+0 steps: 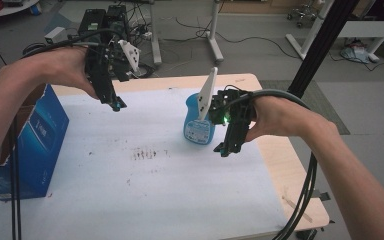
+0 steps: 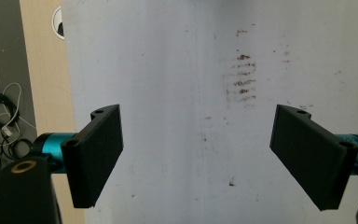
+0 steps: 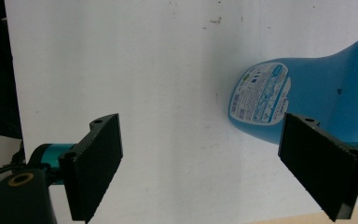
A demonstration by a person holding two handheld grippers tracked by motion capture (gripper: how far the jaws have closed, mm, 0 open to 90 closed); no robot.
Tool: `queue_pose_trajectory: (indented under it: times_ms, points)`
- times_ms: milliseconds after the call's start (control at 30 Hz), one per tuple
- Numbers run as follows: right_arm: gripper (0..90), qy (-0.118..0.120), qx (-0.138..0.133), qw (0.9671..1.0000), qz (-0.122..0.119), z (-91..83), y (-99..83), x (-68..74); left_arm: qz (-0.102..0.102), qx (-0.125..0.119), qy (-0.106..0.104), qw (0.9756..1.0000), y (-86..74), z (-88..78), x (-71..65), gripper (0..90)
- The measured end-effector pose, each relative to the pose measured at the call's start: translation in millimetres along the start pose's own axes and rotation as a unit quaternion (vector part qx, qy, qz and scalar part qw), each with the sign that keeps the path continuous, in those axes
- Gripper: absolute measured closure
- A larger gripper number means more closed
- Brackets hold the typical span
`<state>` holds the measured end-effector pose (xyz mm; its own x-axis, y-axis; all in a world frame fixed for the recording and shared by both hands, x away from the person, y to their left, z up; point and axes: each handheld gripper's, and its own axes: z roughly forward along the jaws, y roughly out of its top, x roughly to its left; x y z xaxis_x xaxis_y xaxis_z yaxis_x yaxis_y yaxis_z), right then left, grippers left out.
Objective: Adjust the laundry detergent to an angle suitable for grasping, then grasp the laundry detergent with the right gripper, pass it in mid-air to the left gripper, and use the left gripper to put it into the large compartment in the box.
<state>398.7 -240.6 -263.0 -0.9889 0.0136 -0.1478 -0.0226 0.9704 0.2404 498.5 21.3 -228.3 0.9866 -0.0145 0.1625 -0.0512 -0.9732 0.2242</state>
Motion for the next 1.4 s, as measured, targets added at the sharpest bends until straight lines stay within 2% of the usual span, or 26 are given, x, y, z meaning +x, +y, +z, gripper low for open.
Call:
queue_pose_trajectory:
  times_ms: [433, 667, 900, 1033, 1100, 1133, 1233, 1333, 1367, 1400]
  points:
    - [13.0, -0.018, -0.007, 0.9998, 0.007, -7.9, -7.7, 7.3, 0.002, -0.005, 0.013, 0.9999, 0.5, -6.7, -4.9, 17.0]
    - [13.1, -0.015, -0.005, 0.9999, 0.005, -9.2, -7.6, 10.1, 0.003, -0.004, 0.002, 1.0000, 1.5, -3.7, -4.0, 17.0]
    - [13.1, -0.015, -0.009, 0.9997, 0.015, -9.1, -10.9, 7.9, -0.002, 0.012, -0.010, 0.9999, -0.4, 2.3, -1.7, 16.7]
    - [13.1, -0.025, -0.023, 0.9987, 0.039, -10.9, -19.9, 5.9, -0.004, 0.009, -0.008, 0.9999, -0.4, 0.7, -1.9, 16.7]
    - [13.1, -0.029, -0.041, 0.9972, 0.056, -10.2, -29.5, 3.1, -0.001, 0.008, -0.006, 1.0000, -0.1, 0.1, -1.7, 16.7]
    - [13.1, -0.029, -0.041, 0.9972, 0.056, -10.2, -29.5, 3.1, -0.002, 0.007, -0.004, 1.0000, -0.3, 0.2, -1.5, 16.7]
    - [13.1, -0.033, -0.041, 0.9957, 0.076, -5.7, -39.6, -1.4, -0.005, 0.009, -0.002, 0.9999, -1.0, 0.9, -1.0, 16.7]
    - [13.1, -0.039, -0.044, 0.9925, 0.107, 0.3, -49.6, -8.1, -0.004, 0.006, -0.003, 1.0000, -1.1, 0.8, -1.7, 16.7]
    - [13.1, -0.044, -0.047, 0.9895, 0.130, 4.4, -56.4, -13.7, -0.005, 0.005, -0.001, 1.0000, -0.9, 0.9, -1.6, 16.7]
    - [13.1, -0.044, -0.047, 0.9895, 0.130, 4.4, -56.4, -13.7, -0.005, 0.003, -0.001, 1.0000, -0.6, 0.8, -1.6, 16.7]
